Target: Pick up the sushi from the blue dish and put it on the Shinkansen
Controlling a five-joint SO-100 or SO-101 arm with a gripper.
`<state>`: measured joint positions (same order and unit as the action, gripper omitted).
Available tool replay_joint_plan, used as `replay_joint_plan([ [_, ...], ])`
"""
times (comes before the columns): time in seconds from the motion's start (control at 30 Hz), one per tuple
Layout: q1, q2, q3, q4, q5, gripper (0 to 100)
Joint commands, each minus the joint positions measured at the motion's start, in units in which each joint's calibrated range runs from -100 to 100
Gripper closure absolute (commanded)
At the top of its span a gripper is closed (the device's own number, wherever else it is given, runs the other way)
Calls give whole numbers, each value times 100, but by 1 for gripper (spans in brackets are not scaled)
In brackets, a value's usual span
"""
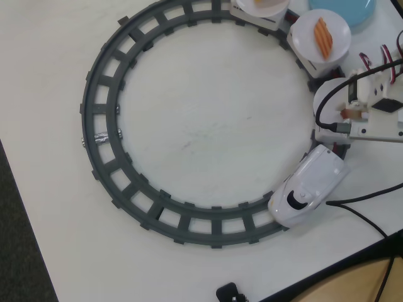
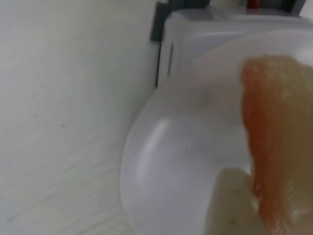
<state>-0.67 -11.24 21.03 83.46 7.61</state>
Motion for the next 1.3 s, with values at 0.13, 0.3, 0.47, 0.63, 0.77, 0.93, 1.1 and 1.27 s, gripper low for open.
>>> replay_joint_plan([
  [0.13, 5, -108, 483, -152, 21, 85],
  [0.3, 5, -116, 797, -289, 21, 80],
  [0.47, 5, -266, 626, -246, 26, 80],
  [0.63, -3, -934, 186, 87, 0, 80],
  [0.77, 41, -1619, -343, 729, -21, 80],
  [0.93, 604, -2780, -729, 1140, -310, 80],
  [1.1, 1942, -4149, -11, 1072, -315, 80],
  [1.27, 3342, -5803, 1039, 883, -310, 80],
])
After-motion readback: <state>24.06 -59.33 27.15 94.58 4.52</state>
